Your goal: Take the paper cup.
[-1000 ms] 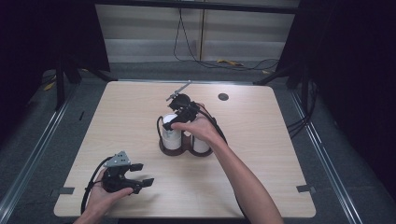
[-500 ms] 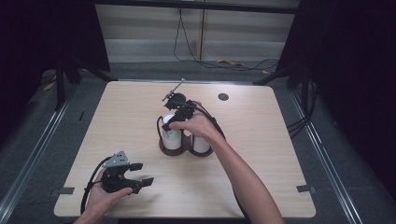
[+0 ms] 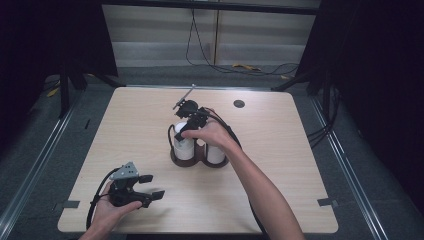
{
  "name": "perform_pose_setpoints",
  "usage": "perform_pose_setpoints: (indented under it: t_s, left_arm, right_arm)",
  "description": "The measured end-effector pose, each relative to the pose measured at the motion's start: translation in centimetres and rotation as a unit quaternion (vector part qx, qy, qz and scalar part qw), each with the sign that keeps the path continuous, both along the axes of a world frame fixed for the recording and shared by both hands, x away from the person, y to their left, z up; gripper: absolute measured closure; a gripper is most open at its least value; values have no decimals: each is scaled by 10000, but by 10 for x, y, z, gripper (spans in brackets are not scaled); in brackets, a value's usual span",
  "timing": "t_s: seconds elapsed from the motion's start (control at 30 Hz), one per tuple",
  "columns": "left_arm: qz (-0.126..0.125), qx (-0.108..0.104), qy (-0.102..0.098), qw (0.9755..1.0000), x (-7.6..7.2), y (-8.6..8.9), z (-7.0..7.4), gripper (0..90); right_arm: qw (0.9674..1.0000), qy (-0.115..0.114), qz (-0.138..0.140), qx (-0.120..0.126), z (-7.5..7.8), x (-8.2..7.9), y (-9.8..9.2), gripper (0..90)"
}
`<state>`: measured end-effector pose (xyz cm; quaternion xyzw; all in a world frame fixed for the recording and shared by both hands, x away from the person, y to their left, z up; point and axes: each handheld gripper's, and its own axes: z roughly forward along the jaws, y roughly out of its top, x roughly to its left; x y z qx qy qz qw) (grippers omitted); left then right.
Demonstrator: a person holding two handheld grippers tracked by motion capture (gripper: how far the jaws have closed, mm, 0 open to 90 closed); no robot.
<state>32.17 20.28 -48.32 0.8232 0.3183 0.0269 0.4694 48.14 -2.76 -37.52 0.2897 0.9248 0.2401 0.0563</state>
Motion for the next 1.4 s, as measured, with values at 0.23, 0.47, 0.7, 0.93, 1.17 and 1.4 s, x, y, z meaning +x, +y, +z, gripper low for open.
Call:
perform_pose_setpoints:
  t_s: [0.23,0.47,0.7,0.93,1.17,1.4]
  left_arm:
    - [-27,14,-3,10000,-1,0,0,229]
    - [-13,17,0,10000,0,0,0,229]
    - [-7,6,5,10000,0,-1,0,229]
    - [-46,-21,30,10000,0,-1,-1,228]
    - [-83,56,34,9999,1,-3,-2,225]
    - [-85,78,37,9999,1,-3,-2,217]
  right_arm:
    - [9998,-101,-77,129,6,-1,-2,339]
    - [9999,-65,-55,101,8,-2,-3,343]
    - [9998,-67,-55,167,14,-3,-6,356]
    - [9996,-149,-99,234,21,-5,-5,368]
    - [9991,-192,-159,335,29,-5,-6,378]
    - [9983,-250,-233,464,36,-8,-10,379]
